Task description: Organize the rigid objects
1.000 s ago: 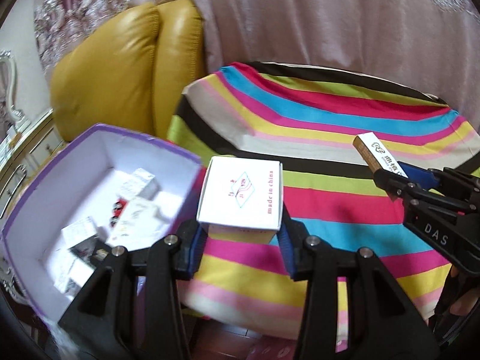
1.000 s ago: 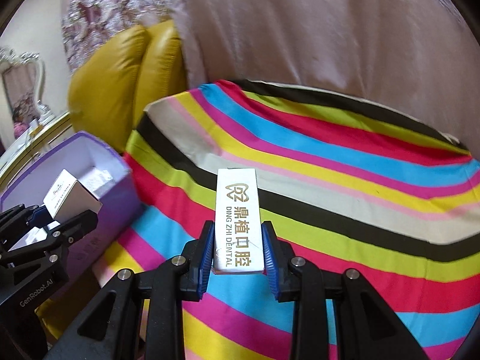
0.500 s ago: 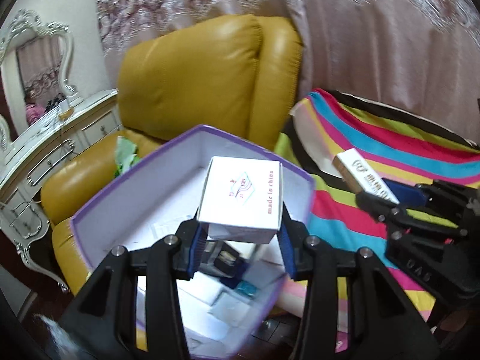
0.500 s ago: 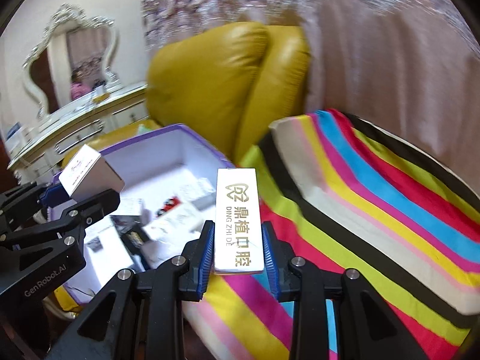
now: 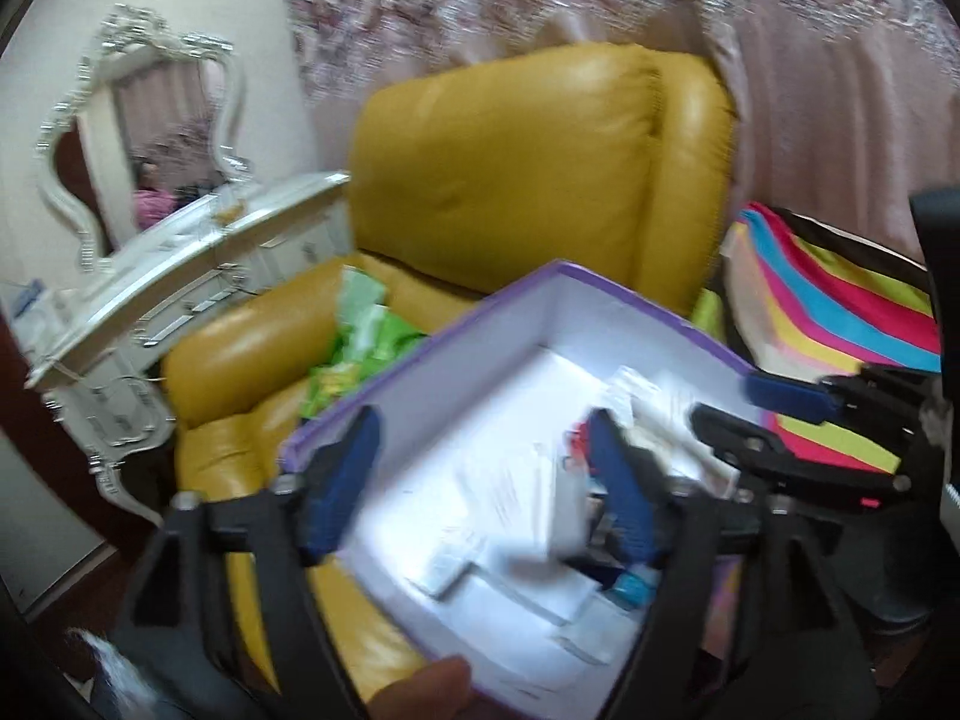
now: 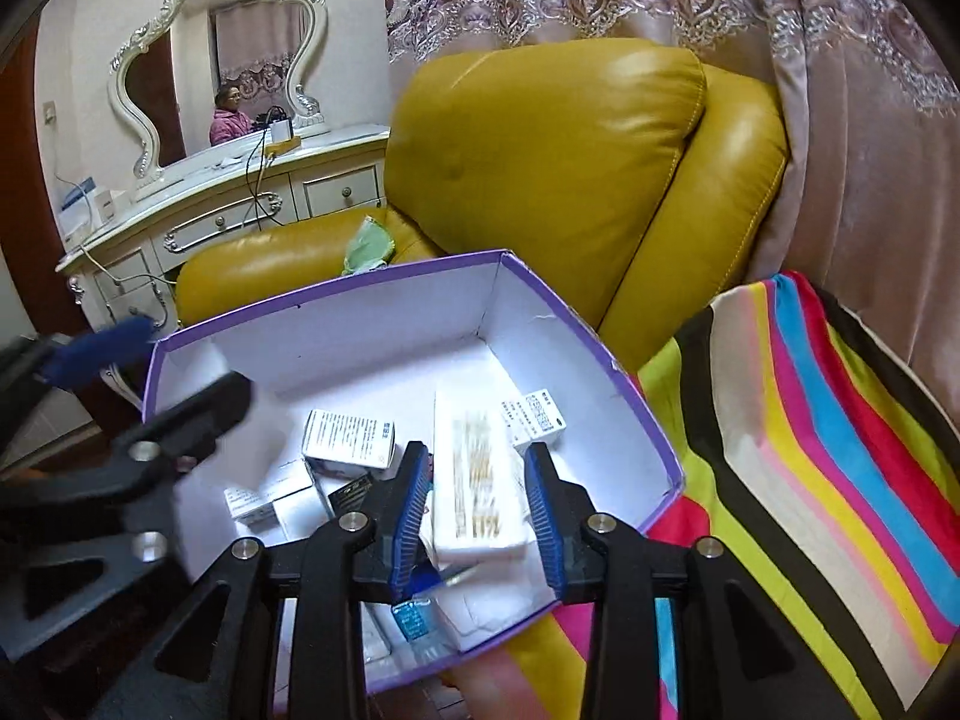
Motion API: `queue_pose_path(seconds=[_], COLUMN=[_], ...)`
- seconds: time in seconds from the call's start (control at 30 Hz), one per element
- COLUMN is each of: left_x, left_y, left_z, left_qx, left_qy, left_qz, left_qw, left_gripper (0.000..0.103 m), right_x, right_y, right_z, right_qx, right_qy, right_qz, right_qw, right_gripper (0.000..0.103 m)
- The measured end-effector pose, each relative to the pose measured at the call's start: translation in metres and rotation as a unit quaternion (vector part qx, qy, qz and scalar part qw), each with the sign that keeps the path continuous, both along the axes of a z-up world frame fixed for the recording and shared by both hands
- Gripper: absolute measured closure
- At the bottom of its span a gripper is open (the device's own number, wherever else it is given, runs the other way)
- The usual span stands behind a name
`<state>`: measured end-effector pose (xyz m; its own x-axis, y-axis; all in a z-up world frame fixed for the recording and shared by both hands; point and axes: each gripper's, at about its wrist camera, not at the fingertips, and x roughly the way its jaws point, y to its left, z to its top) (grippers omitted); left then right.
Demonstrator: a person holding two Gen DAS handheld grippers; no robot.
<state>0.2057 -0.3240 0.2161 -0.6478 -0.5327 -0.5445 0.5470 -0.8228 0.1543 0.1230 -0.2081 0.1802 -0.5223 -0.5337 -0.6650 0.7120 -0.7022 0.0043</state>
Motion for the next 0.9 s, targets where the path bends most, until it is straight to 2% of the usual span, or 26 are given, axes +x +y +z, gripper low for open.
queue_pose_path(seconds=[0.03, 0.1, 0.2, 0.3, 0.47, 0.7, 0.9], left_x=[0.002, 0.007, 0.009, 0.004, 0.003, 0.004, 0.004], left_y=[-0.002, -0.005, -0.012, -0.017, -0.013, -0.024, -0.015], left_z=[0.001, 0.004, 0.005, 0.000, -0.007, -0.007, -0.008], left_qx=[-0.005, 0.004, 0.058, 0.085, 0.062, 0.087, 0.053], left_qy=[0.001, 0.013, 0.022, -0.010, -0.033, -0.027, -0.039], left_qz=[0.007, -0.002, -0.033, -0.034, -0.014, -0.020, -0.003], left_qw=[1.0000, 0.9999, 0.9976, 0.9957, 0.9974, 0.9957, 0.9978], left_gripper=[0.013, 0.008, 0.005, 0.003, 0.003, 0.003, 0.003], right_x=[0.000, -0.001, 0.002, 0.008, 0.018, 0.024, 0.025], right_y=[0.000, 0.002, 0.006, 0.005, 0.004, 0.007, 0.009], right_z=[-0.001, -0.003, -0.004, -0.003, -0.003, -0.006, -0.011], right_qx=[0.000, -0.006, -0.013, -0.002, 0.024, 0.037, 0.034], right_qy=[-0.001, -0.010, -0.019, -0.008, 0.009, 0.012, 0.002], right_qz=[-0.001, -0.003, -0.002, 0.001, -0.003, -0.008, -0.015], right_qw=[1.000, 1.000, 1.000, 1.000, 1.000, 0.999, 0.999], right_gripper=[0.059, 0.049, 0.047, 0.046, 0.045, 0.045, 0.045])
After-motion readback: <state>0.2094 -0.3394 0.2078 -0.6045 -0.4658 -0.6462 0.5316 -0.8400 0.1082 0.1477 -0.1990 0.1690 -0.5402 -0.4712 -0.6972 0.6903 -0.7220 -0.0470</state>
